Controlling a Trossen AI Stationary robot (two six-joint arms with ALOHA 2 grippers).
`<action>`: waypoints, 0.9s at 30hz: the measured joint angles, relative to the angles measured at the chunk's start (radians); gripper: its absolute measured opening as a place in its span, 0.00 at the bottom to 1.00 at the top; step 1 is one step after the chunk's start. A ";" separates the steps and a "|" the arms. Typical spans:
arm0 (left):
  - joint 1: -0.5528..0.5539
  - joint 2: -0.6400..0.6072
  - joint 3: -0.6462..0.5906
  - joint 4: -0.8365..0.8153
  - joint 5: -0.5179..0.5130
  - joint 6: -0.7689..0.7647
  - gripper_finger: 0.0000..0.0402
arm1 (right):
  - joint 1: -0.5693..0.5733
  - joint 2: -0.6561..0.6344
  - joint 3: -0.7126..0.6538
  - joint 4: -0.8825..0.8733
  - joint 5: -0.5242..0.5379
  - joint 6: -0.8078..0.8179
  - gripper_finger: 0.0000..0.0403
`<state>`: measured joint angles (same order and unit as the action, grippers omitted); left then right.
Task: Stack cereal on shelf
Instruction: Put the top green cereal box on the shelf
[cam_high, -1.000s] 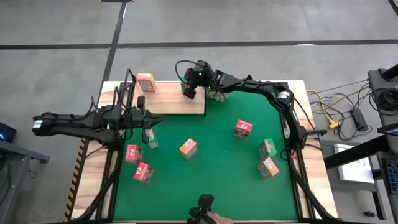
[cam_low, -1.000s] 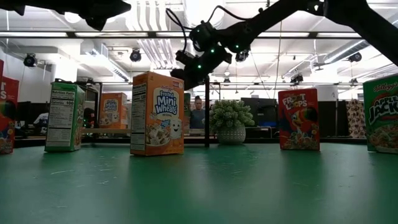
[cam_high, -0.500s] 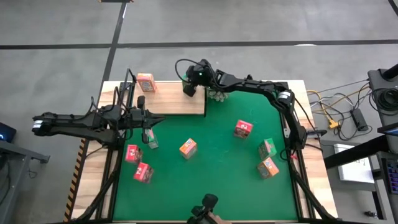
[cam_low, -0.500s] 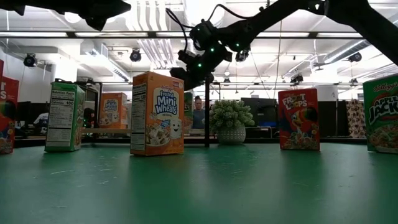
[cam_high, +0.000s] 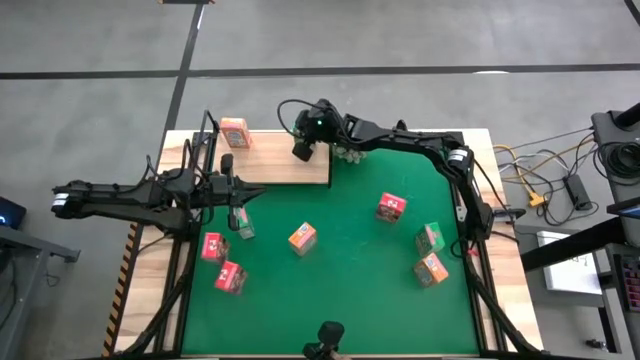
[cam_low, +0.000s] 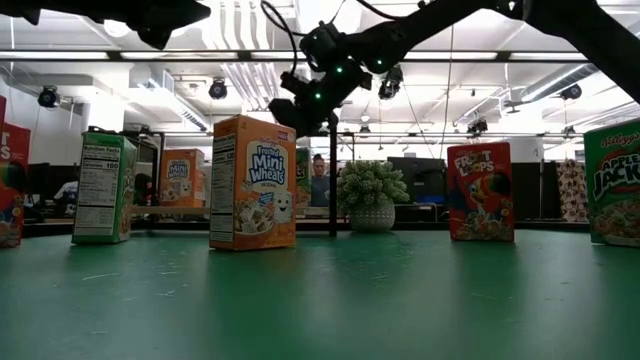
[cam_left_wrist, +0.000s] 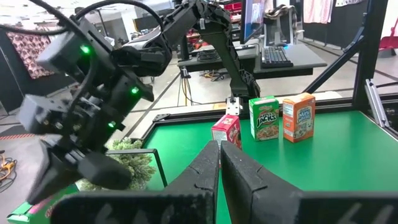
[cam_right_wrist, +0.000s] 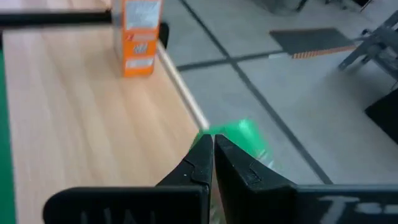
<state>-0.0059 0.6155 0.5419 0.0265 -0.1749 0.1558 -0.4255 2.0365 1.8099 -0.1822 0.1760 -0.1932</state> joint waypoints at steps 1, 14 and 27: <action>0.000 0.000 0.000 0.000 0.000 0.000 0.00 | 0.000 0.000 0.000 -0.022 0.000 0.000 0.02; 0.000 0.000 0.000 0.001 0.000 0.000 0.00 | -0.004 0.000 0.000 -0.082 0.060 -0.019 0.02; 0.000 0.000 0.000 0.002 0.000 0.000 0.00 | 0.026 -0.008 0.006 -0.076 0.053 -0.016 0.02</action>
<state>-0.0059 0.6155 0.5419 0.0280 -0.1745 0.1559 -0.3992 2.0289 1.8161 -0.2581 0.2287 -0.2089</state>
